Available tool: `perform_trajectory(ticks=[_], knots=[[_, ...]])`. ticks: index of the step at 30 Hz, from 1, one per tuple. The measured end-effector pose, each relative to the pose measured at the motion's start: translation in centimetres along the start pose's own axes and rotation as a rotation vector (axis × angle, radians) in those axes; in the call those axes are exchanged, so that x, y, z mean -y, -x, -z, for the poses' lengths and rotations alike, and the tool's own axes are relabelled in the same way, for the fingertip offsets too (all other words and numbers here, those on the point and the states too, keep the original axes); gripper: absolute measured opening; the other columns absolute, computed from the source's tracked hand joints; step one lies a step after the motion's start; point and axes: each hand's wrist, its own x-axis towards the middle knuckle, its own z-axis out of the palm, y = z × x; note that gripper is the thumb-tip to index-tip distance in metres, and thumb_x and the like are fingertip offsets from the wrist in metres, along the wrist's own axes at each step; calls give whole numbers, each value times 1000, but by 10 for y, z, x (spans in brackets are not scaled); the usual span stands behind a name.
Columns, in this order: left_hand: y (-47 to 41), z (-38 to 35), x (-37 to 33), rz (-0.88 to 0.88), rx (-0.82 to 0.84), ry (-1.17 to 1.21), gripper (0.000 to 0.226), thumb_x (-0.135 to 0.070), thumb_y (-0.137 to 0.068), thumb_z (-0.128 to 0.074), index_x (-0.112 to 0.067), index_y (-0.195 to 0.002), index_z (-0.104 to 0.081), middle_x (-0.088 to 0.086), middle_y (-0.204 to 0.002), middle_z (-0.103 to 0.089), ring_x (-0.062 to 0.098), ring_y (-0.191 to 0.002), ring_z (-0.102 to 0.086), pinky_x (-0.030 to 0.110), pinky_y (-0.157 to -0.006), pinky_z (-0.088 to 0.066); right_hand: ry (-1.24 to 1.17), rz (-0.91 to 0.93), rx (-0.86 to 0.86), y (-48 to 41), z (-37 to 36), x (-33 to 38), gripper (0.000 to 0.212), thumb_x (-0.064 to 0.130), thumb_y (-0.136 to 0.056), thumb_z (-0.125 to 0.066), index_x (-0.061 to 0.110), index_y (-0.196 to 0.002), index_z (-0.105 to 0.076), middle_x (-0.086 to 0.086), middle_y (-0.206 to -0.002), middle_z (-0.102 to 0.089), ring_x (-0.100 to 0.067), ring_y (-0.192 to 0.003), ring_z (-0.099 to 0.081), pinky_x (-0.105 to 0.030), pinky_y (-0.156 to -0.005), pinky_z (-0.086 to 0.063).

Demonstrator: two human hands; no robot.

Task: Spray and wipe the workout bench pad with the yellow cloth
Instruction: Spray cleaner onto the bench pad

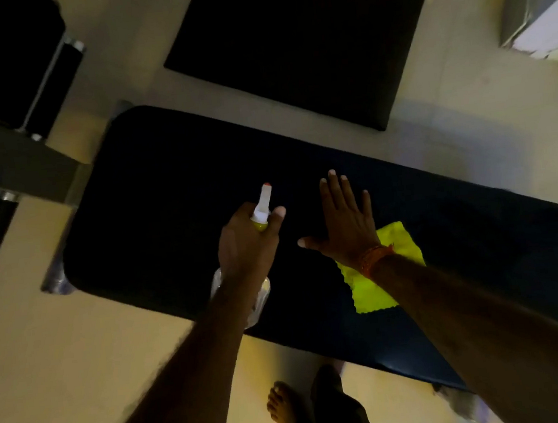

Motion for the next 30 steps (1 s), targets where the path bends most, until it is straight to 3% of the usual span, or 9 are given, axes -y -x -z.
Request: perform_trajectory(ticks=[3,8,12,17,21,30], knots=[[-11,-10,-11,-25,59,-13,37,-57,-88,-67,-23,-103,-67,-11,-85,-65,11,-78,-64,26,-64,-48,-64,-72,5,-2,2,-8,135,80,-71,-66,15,-162,8,-6,-171,17,-27,-159,13,-65,-123,-2],[-21,-31,-30,-118,162,-35,39,-59,-88,-65,-23,-103,-68,-11,-88,-67,9,-78,-64,27,-65,-47,-107,-174,-44,9,0,-21,136,83,-71,-63,10,-163,6,-9,-171,15,-27,-159,11,-60,-127,-6],[-27,-34,-31,-128,134,-102,37,-60,-88,-64,-24,-95,-64,-11,-82,-61,14,-77,-60,30,-67,-44,-89,-155,-39,14,1,-15,129,81,-76,-61,10,-163,3,-9,-172,12,-27,-159,8,-59,-127,-10],[-29,-33,-35,-148,226,-136,33,-60,-86,-64,-27,-90,-64,-15,-70,-54,11,-68,-54,26,-60,-36,-72,-194,-18,25,3,-15,121,76,-82,-60,11,-163,3,-8,-172,12,-27,-159,8,-60,-126,-9],[-21,-26,-27,-207,311,-128,28,-58,-86,-66,-30,-88,-61,-17,-69,-56,-4,-63,-51,16,-55,-31,-41,-212,-11,37,0,-6,116,76,-86,-53,11,-163,4,-9,-172,13,-27,-159,8,-59,-127,-3],[13,-4,4,-267,362,-186,29,-62,-84,-65,-34,-84,-58,-17,-65,-53,-3,-59,-49,17,-52,-29,9,-224,-11,84,-23,16,111,78,-88,-47,11,-163,0,-9,-172,10,-26,-160,7,-59,-126,2]])
